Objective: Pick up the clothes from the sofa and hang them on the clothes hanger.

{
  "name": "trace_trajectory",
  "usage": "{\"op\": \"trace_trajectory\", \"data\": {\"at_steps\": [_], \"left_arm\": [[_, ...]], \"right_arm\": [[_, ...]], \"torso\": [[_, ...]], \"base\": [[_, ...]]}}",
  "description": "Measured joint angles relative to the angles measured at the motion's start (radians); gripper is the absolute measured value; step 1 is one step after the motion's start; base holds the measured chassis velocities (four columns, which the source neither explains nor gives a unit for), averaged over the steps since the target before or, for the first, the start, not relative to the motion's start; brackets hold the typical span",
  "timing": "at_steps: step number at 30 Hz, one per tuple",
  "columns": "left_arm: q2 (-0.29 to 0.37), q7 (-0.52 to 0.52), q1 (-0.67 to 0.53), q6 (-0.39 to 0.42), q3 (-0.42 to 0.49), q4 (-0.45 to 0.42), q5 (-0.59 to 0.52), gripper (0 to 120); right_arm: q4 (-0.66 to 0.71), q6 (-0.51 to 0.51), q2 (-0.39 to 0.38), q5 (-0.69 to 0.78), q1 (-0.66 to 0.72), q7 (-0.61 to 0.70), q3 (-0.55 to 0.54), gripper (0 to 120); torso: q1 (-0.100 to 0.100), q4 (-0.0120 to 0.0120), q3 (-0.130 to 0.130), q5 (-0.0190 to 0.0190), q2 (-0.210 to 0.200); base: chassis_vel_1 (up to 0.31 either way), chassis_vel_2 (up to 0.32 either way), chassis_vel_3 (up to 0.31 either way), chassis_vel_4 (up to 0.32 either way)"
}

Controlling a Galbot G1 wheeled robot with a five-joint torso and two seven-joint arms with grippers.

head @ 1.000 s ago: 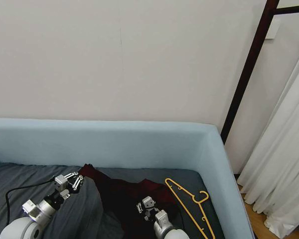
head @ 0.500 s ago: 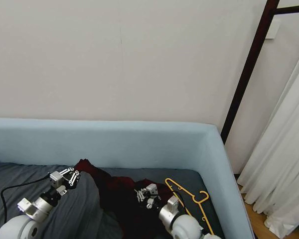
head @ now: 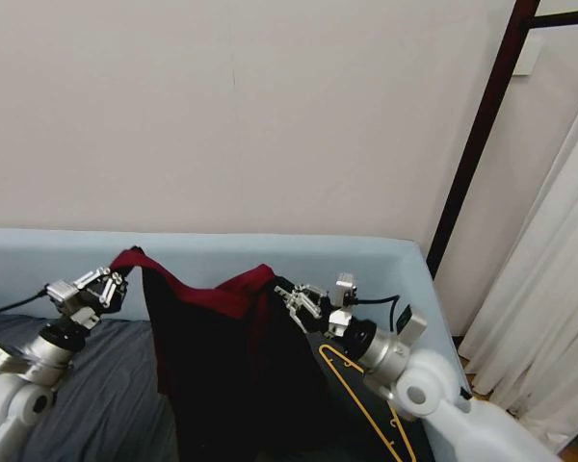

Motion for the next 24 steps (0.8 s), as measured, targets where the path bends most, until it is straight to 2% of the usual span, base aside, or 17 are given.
{"op": "trace_trajectory", "data": {"at_steps": [4,8,9,11,14,17,18,21,22,24], "left_arm": [[0.019,0.002,0.006,0.013,-0.030,-0.026,-0.006,0],[0.007,0.010,0.027,0.012,0.030,0.035,0.087,0],[0.007,0.010,0.027,0.012,0.030,0.035,0.087,0],[-0.016,0.010,0.035,0.012,0.068,0.073,0.156,0],[-0.032,0.010,0.042,0.019,0.105,0.102,0.216,0],[-0.057,0.020,0.047,0.027,0.208,0.176,0.344,0],[-0.057,0.020,0.047,0.027,0.208,0.176,0.344,0],[-0.082,0.022,0.036,0.028,0.284,0.258,0.440,0],[-0.082,0.022,0.036,0.028,0.284,0.258,0.440,0],[-0.107,0.006,0.027,0.027,0.320,0.315,0.492,0]], "right_arm": [[0.036,-0.063,0.003,0.066,0.010,0.089,-0.013,0],[-0.120,-0.125,0.087,-0.051,-0.009,0.173,-0.100,0],[-0.120,-0.125,0.087,-0.051,-0.009,0.173,-0.100,0],[-0.242,-0.127,0.136,-0.126,-0.021,0.190,-0.141,0],[-0.342,-0.127,0.173,-0.171,-0.032,0.168,-0.163,0],[-0.515,-0.138,0.245,-0.297,-0.052,0.091,-0.192,0],[-0.515,-0.138,0.245,-0.297,-0.052,0.091,-0.192,0],[-0.649,-0.146,0.305,-0.459,-0.071,0.037,-0.196,0],[-0.649,-0.146,0.305,-0.459,-0.071,0.037,-0.196,0],[-0.735,-0.126,0.349,-0.574,-0.074,0.055,-0.204,0]], "torso": [[0.000,0.0001,0.000,0.0001,0.000],[0.000,0.0003,0.000,-0.0003,0.000],[0.000,0.0003,0.000,-0.0003,0.000],[0.000,0.0004,0.000,-0.0003,0.000],[0.000,0.0003,0.000,-0.0002,0.000],[0.000,0.0002,0.000,-0.0004,0.000],[0.000,0.0002,0.000,-0.0004,0.000],[0.000,0.0000,0.000,-0.0004,0.000],[0.000,0.0000,0.000,-0.0004,0.000],[0.000,0.0001,0.000,-0.0004,0.000]], "base": [[0.000,0.000,0.000,0.000],[0.000,0.000,0.000,0.000],[0.000,0.000,0.000,0.000],[0.000,0.000,0.000,0.000],[0.000,0.000,0.000,0.000],[0.000,0.000,0.000,0.000],[0.000,0.000,0.000,0.000],[0.000,0.000,0.000,0.000],[0.000,0.000,0.000,0.000],[0.000,0.000,0.000,0.000]]}}
